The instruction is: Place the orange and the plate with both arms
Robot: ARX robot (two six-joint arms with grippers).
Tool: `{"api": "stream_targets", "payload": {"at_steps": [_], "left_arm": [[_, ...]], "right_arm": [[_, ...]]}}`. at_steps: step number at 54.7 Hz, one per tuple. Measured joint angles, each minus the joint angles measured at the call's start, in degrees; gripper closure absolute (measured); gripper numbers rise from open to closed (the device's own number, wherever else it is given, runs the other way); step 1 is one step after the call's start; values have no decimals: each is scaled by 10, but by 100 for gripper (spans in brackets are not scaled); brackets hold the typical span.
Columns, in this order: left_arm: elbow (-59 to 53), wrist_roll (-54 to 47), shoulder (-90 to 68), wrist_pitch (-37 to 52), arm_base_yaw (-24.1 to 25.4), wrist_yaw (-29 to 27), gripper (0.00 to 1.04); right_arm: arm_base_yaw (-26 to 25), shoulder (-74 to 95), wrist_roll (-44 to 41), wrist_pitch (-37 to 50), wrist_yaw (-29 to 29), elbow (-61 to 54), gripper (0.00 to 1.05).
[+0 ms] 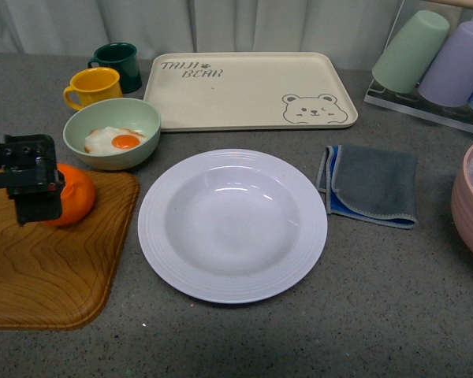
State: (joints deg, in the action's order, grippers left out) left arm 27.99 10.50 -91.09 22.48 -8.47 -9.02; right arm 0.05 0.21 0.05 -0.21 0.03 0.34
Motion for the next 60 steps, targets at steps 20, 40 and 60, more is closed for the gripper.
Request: {"api": "stream_targets", "payload": {"at_steps": [20,40,60], "left_arm": [[90,-15,-115,2,8,-3,7],[128,-14,-179,6,27,-15,7],[110,17,-158,3,13,-8,51]], "right_arm": [[0,0,0,0,0,0,9],[0,0,0,0,0,0,9],[0,0,0,0,0,0,9]]}}
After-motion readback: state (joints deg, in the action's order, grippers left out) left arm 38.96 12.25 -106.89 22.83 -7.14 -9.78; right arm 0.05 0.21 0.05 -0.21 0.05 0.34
